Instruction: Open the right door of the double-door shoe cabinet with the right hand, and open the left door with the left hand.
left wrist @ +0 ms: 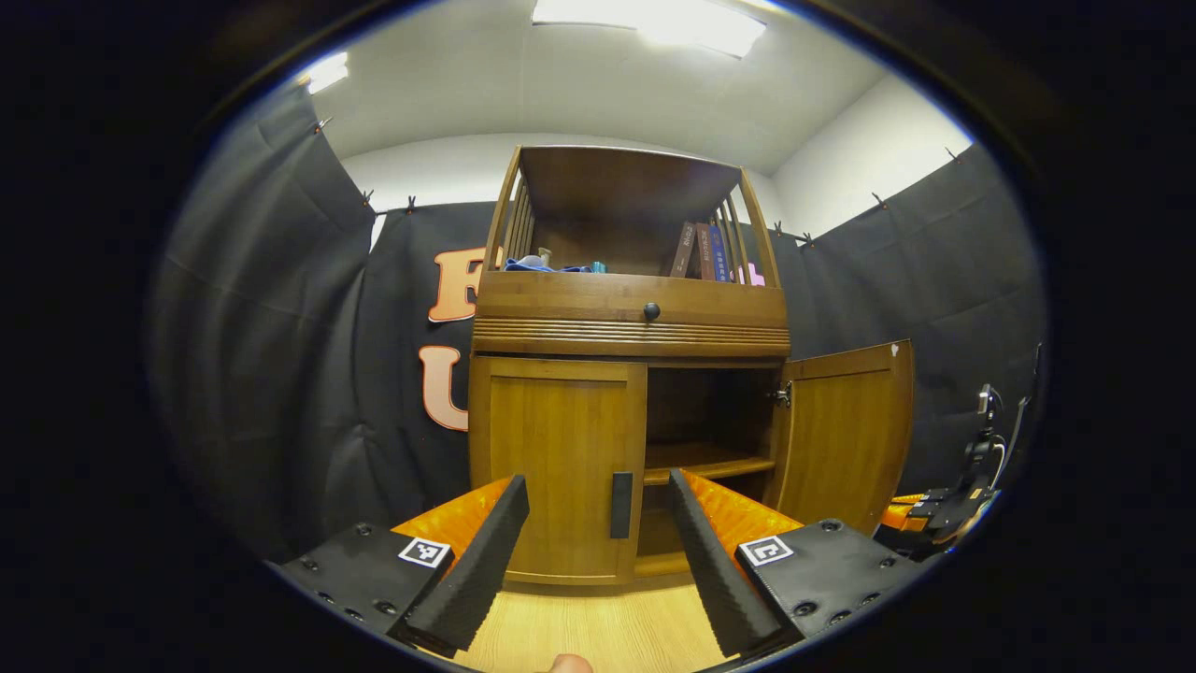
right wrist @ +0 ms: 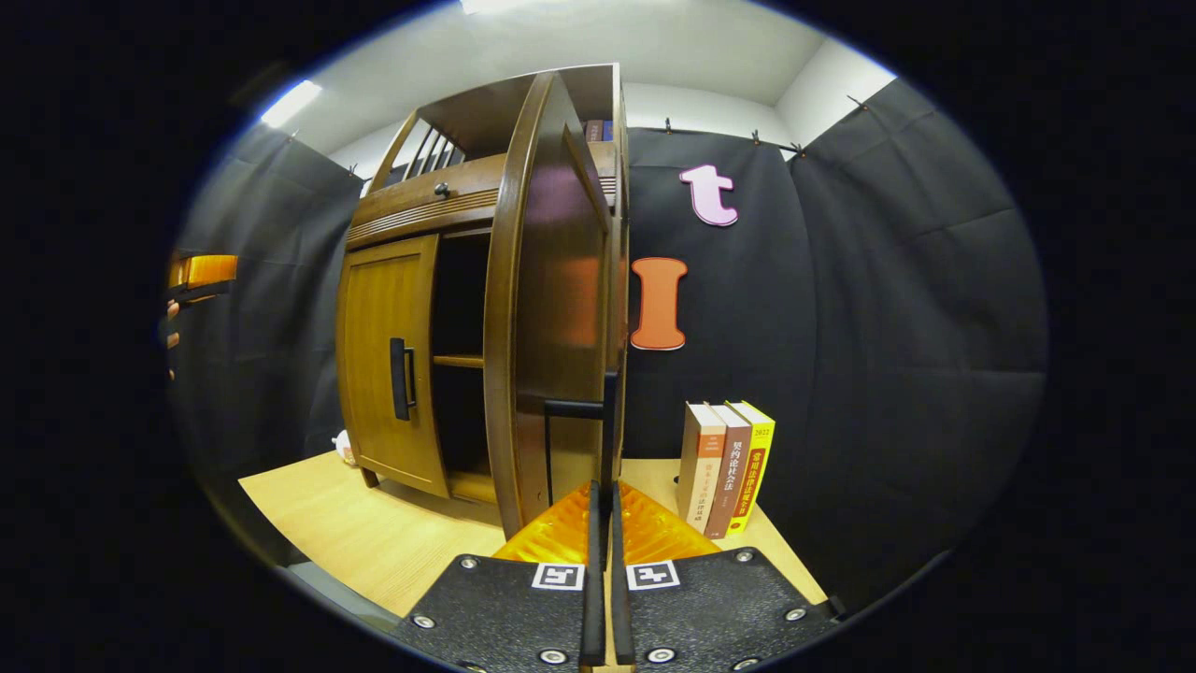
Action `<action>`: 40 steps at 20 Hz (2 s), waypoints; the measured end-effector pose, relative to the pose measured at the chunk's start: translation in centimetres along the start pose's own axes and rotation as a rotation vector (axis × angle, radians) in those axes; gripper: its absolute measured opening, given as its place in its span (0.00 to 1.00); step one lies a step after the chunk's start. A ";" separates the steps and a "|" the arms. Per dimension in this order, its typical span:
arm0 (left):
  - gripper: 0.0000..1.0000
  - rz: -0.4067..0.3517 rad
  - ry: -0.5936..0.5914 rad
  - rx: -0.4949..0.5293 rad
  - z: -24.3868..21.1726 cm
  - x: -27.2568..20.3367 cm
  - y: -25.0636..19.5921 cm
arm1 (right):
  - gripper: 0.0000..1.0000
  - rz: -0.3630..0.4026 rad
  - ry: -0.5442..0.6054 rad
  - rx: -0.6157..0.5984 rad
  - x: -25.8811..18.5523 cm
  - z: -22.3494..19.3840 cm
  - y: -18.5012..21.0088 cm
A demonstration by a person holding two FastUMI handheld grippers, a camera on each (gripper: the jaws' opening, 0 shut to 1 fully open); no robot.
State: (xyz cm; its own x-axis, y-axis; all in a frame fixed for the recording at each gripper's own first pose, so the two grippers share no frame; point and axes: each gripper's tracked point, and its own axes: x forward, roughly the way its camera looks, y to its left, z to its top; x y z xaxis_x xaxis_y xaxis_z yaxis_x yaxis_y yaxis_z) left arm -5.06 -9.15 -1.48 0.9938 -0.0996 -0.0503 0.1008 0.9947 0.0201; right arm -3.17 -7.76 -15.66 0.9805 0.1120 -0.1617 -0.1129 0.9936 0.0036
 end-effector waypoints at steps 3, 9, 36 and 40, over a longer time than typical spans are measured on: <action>0.94 -0.006 0.002 0.005 0.0 0.0 -0.1 | 0.02 -0.008 -0.001 0.020 0.3 -0.1 -2.1; 0.96 -0.013 0.015 0.003 -0.2 0.2 -0.3 | 0.07 0.038 -0.004 0.068 0.2 -0.1 -3.3; 0.94 -0.040 0.160 0.015 -4.8 2.2 0.0 | 0.98 -0.263 -0.092 0.096 -5.1 4.8 -12.2; 0.94 -0.023 0.195 0.002 -5.5 1.7 -0.1 | 0.92 -0.277 -0.092 0.108 -5.1 4.7 -12.7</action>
State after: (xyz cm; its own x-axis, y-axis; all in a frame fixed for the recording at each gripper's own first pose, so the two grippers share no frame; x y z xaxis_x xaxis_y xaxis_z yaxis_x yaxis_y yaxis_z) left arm -3.64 -9.26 -7.09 0.9631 -0.1151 -0.2433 0.1234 0.9922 0.0192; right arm -5.99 -20.88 -10.22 0.9826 -0.1675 -0.0807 0.1738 0.9817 0.0775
